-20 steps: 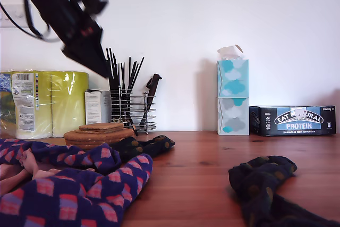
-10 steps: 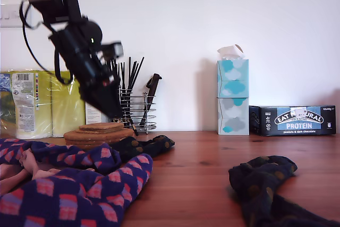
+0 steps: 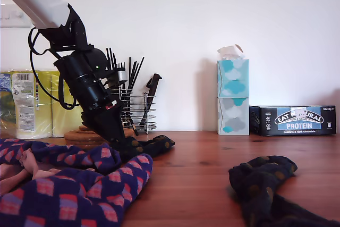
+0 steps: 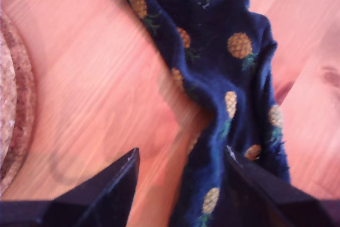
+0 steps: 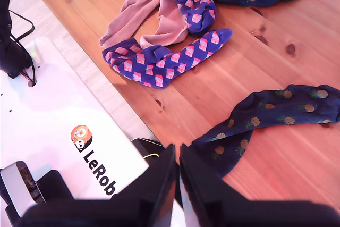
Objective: Pair up the socks based on colour and pattern, by placing each sock on top of its pair
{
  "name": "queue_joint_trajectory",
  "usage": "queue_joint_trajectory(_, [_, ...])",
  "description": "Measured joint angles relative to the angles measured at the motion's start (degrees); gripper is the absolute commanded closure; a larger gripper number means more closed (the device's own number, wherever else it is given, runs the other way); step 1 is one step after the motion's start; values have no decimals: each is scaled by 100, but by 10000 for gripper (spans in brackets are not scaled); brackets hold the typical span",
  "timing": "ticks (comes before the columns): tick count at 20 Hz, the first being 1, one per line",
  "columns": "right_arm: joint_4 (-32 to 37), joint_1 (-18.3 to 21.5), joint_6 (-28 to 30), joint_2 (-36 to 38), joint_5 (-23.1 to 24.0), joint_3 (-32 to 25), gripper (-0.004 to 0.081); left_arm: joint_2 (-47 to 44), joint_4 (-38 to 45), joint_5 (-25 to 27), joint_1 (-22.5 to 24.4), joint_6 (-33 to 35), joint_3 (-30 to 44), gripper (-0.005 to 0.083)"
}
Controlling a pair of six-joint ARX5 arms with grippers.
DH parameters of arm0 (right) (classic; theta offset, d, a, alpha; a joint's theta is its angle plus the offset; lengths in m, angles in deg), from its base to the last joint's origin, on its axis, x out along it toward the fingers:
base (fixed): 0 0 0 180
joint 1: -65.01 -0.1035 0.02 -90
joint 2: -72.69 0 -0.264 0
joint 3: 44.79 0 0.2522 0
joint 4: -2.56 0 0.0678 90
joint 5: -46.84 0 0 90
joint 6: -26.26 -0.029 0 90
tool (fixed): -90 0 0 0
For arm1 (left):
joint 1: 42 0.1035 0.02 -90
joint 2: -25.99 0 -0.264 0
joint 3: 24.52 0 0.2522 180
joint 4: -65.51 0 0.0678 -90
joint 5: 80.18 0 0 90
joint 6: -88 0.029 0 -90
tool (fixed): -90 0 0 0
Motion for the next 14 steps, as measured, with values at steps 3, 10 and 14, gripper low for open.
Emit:
queue_joint_trajectory(3, [-9,0,0,0,0,-2,783,33,-66,7,-70,0,-2,393])
queue_joint_trajectory(10, [-13,0,52,0,0,0,783,103,-343,168,-94,2,-2,795])
queue_joint_trajectory(14, [7,0,264,0,107,-2,783,114,-586,-96,-94,-501,-103,794])
